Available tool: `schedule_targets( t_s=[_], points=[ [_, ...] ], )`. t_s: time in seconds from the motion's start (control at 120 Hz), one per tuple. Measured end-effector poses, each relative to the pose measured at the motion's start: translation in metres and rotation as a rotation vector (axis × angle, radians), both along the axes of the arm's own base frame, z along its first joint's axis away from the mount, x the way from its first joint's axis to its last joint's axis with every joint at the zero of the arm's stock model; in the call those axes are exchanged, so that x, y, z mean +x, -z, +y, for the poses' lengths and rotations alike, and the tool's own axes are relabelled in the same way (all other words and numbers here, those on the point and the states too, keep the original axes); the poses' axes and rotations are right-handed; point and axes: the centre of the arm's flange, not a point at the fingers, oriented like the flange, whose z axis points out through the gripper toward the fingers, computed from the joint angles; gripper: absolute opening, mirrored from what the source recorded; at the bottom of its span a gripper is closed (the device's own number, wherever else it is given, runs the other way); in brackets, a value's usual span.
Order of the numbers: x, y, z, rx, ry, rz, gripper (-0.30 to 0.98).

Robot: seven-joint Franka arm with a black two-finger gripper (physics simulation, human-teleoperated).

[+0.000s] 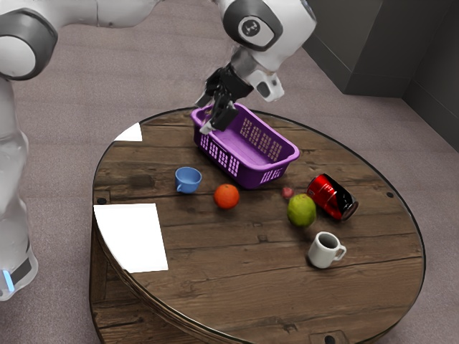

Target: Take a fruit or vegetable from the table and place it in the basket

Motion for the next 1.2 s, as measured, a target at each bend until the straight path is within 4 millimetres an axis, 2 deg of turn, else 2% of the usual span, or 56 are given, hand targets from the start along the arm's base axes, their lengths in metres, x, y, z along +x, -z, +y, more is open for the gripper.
schedule_targets(
  t_s=[0.125, 0.208, 0.275, 0.317, 0.367, 0.442, 0.6, 0.658, 0.808, 0.925, 1.092, 1.2],
  points=[
    [0.024, -0.007, -0.047, -0.013, 0.124, -0.217, 0.69],
    [0.026, 0.016, -0.077, -0.053, 0.182, -0.24, 0.69],
    [0.017, 0.038, -0.088, -0.082, 0.198, -0.244, 0.69],
    [0.013, 0.053, -0.081, -0.096, 0.18, -0.244, 0.68],
    [0.012, 0.07, -0.06, -0.114, 0.128, -0.245, 0.69],
    [0.013, 0.085, -0.039, -0.141, 0.06, -0.263, 0.69],
    [0.019, 0.091, -0.051, -0.168, -0.004, -0.313, 0.69],
    [0.022, 0.095, -0.044, -0.169, -0.043, -0.323, 0.69],
    [0.035, 0.124, -0.021, -0.164, -0.151, -0.315, 0.69],
    [0.031, 0.146, -0.021, -0.161, -0.187, -0.293, 0.69],
    [0.027, 0.163, -0.029, -0.159, -0.209, -0.295, 0.69],
    [0.026, 0.171, -0.026, -0.156, -0.233, -0.304, 0.69]
  ],
)
